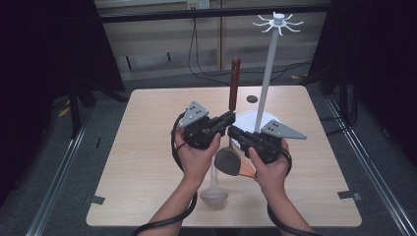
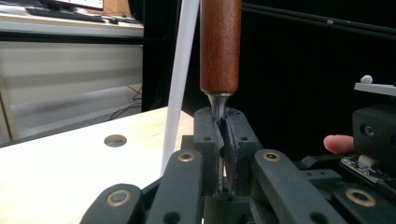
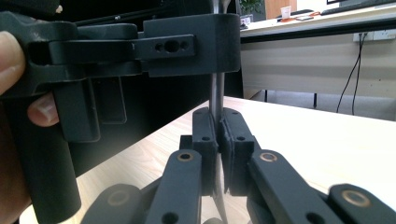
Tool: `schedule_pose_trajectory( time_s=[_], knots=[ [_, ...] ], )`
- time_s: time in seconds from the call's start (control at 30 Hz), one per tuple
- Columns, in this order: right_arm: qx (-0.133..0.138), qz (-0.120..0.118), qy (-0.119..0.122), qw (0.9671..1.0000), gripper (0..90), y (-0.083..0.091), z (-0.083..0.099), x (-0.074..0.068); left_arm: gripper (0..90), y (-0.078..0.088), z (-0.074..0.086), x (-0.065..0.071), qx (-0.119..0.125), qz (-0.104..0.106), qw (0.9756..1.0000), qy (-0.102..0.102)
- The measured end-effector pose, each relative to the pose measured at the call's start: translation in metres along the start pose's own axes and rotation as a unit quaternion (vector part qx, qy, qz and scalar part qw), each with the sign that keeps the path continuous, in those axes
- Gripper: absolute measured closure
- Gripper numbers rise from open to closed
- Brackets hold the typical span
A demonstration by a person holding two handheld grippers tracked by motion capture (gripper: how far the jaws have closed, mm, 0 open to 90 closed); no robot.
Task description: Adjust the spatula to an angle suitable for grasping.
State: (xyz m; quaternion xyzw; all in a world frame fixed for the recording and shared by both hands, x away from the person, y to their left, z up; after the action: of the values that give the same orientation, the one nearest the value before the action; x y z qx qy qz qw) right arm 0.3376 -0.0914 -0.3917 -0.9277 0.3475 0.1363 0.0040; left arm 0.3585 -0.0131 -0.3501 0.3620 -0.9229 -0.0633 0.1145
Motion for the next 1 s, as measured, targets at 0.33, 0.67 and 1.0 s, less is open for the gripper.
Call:
schedule_pose_trajectory(
  time_s=[0.33,0.67,1.0],
  knots=[
    [0.004,0.0,0.0,1.0,85.6,0.007,-0.002,0.011,68.6,0.004,-0.001,-0.007,0.006,0.009,0.9999,-0.01],
    [0.007,-0.011,0.006,0.9999,85.6,0.016,-0.008,0.021,48.2,0.01,0.022,-0.044,-0.013,-0.027,0.9994,-0.015],
    [0.012,-0.042,0.016,0.9989,85.6,0.022,-0.018,0.026,24.4,0.016,0.048,-0.08,-0.037,-0.084,0.9953,-0.03]
  ],
)
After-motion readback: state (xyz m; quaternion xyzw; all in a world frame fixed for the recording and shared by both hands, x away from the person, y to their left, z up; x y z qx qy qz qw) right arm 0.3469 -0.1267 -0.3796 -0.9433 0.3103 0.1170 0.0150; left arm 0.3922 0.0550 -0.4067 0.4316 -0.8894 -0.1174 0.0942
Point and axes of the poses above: each handheld gripper's, and its own axes: y roughly backward along the jaws, z roughly out of its underside, x roughly to its right, the point moved 8 cm from there along -y, roughly forward along the jaws, and after that the axes turned 8 degrees about -z, right-handed, at the moved point
